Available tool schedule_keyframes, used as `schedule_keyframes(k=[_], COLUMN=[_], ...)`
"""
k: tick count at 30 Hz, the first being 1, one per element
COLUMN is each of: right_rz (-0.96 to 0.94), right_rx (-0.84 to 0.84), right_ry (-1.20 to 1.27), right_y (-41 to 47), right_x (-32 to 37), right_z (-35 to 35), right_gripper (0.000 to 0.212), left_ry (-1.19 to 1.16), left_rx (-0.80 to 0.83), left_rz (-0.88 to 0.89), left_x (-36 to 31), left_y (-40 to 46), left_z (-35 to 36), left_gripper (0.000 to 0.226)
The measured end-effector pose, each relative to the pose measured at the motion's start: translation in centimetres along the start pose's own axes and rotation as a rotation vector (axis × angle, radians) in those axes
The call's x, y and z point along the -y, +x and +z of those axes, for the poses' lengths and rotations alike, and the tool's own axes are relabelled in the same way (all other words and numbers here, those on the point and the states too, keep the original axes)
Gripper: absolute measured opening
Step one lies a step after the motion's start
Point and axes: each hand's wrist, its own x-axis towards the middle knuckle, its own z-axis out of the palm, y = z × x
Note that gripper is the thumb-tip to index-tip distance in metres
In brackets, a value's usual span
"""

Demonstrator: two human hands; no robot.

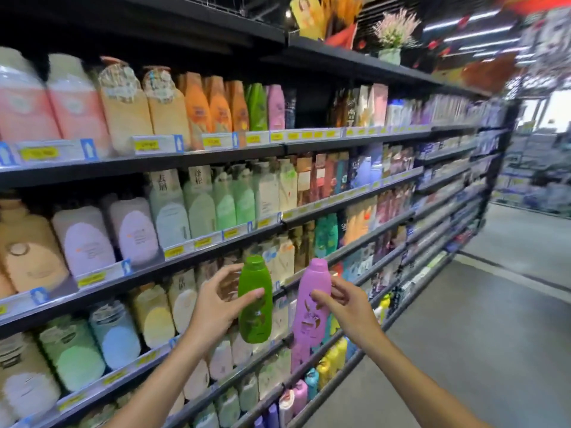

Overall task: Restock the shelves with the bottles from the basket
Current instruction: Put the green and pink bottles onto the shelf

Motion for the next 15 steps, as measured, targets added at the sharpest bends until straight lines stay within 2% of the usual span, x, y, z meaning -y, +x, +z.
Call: schedule_keyframes(k=[10, 15], right_rz=[-0.068, -0.111], right_rx=[-0.113, -0.120], right_ry=[-0.038, -0.010], right_y=[11.6, 17.4], right_x=[-0.7, -1.5], right_z=[-7.4, -11.9], right_gripper=[0.029, 0.027], left_ry=[-0.033, 0.024], left_rx=[0.101, 0.078], left_rz=[0.085, 0.150], left_x=[0.2, -0.4], left_y=[15.0, 20.6], left_z=[7.1, 11.1], left_gripper=[0.044, 0.045])
